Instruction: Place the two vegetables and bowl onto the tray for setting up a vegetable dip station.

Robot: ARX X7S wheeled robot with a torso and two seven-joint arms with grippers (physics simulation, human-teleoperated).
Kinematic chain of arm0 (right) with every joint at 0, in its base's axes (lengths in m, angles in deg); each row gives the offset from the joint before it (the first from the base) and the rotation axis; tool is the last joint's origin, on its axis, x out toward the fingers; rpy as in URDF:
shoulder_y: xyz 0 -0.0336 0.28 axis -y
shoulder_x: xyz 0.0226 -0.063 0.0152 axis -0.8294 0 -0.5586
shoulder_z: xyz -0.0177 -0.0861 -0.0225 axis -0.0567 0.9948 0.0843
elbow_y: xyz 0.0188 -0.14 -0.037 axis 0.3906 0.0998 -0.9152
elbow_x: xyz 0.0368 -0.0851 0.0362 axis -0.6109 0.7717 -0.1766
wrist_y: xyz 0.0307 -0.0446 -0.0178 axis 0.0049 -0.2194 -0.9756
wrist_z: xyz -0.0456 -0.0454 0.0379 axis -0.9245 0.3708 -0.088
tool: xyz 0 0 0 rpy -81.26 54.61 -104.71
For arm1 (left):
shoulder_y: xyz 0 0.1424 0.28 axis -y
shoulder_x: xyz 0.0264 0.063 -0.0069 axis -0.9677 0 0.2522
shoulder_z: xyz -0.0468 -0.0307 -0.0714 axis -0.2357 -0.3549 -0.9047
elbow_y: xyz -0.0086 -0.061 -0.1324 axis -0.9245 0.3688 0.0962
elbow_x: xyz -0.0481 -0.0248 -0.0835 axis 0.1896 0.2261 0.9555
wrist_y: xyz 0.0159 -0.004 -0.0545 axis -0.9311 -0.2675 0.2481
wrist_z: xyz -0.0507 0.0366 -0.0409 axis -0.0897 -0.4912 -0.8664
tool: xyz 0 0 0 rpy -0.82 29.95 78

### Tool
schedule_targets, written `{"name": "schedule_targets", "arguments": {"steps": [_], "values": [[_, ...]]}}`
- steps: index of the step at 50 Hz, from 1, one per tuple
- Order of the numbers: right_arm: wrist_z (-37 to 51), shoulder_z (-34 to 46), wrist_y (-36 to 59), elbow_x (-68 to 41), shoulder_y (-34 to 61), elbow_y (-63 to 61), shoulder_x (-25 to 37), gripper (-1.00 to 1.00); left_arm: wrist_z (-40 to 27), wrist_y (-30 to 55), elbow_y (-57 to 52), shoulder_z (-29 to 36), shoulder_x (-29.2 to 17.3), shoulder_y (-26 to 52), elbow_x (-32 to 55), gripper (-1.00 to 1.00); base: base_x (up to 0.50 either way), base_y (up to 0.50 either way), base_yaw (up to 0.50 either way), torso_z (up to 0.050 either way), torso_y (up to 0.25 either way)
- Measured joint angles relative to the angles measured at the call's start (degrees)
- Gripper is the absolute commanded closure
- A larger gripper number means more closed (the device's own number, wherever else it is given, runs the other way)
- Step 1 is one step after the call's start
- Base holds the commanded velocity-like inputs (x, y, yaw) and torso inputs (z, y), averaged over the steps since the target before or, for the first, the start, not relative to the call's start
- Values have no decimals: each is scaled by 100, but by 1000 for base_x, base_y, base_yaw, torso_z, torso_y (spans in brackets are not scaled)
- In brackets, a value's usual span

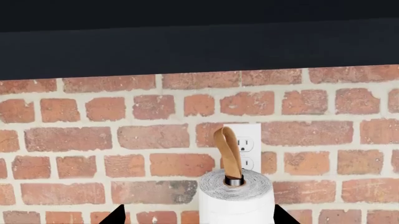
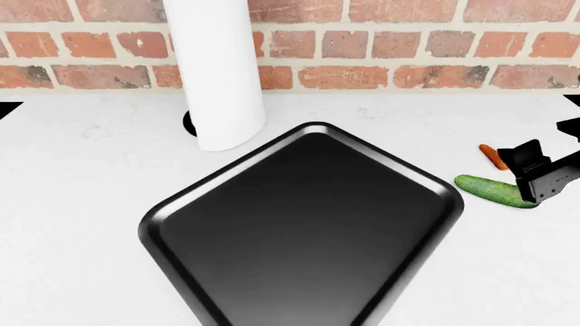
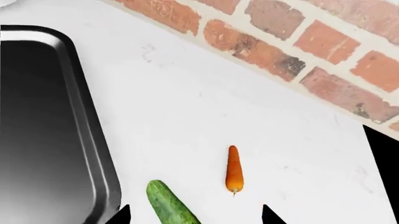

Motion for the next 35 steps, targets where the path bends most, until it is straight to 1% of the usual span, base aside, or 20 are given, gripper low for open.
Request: {"name": "schedule_targets", "arguments": {"steps": [9,17,27,35], "values": [[-675,635,-76,618,278,-23,215,-100,3,-10,-2,24,0,-9,-4,-100,0,0,0,0,0],[-1141,1051,-72,913,464,-110,324,-100,12,-19,2,42,-2,-12,-13,-100,0,0,0,0,0],[-1436,1336,-68,1061,575,-167,361,-100,19,-28,5,64,-3,-10,-17,-100,0,0,0,0,0],[-1435,1461,-133,1150,534,-155,321,-100,22,-36,-2,79,-5,-8,-15,-100,0,0,0,0,0]]}}
